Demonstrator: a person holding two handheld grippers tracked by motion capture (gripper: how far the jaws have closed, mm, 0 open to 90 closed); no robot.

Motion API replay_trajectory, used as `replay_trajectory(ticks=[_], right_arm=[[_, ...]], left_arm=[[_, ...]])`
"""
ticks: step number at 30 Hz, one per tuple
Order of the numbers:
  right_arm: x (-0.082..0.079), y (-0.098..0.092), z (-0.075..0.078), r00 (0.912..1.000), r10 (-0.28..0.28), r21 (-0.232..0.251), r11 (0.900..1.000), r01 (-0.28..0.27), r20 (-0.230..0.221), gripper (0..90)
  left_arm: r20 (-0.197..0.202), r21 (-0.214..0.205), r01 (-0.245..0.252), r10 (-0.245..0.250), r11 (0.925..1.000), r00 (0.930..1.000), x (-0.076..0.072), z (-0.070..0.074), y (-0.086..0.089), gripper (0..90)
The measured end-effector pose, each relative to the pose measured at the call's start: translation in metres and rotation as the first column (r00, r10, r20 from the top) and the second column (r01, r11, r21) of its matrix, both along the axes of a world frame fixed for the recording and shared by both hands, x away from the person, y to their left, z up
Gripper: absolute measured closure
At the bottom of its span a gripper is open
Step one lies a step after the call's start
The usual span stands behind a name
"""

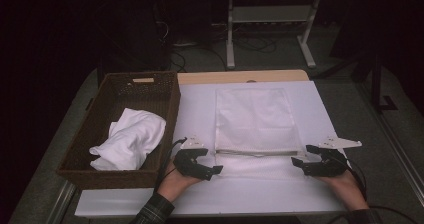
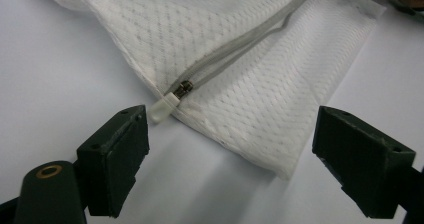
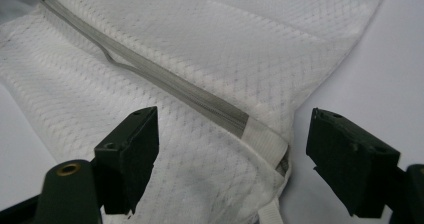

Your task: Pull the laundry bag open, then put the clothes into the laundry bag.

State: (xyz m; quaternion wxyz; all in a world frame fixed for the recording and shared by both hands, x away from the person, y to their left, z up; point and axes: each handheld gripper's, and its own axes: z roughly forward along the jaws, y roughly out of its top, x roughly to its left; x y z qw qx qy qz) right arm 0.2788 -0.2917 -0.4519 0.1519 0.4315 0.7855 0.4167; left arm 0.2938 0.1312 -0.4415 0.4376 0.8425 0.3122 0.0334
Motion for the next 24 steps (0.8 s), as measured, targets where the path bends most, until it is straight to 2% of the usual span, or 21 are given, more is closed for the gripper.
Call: replay_trajectory(ticks=[7,9,13,24], right_arm=[[-0.008,0.001,0.000,1.0000,0.002,0.003,1.0000,-0.002,-0.004,18.3],[-0.012,0.001,-0.001,1.0000,-0.002,0.007,1.0000,0.002,-0.001,14.7],[-0.014,0.002,-0.002,1.0000,-0.001,0.007,1.0000,0.001,0.003,13.4],[-0.014,0.002,-0.003,1.0000,-0.006,0.007,1.0000,0.006,0.007,13.1]], left_arm=[[0.030,-0.007,0.029,-0.029,0.9996,0.9991,-0.005,0.002,0.001,13.7],[0.032,-0.012,0.030,-0.029,0.9995,0.9991,-0.005,0.003,0.001,13.5],[0.038,-0.012,0.028,-0.027,0.9995,0.9989,-0.005,0.004,0.001,13.5],[0.047,-0.003,0.032,-0.032,0.9995,0.9984,-0.003,0.013,0.000,13.5]])
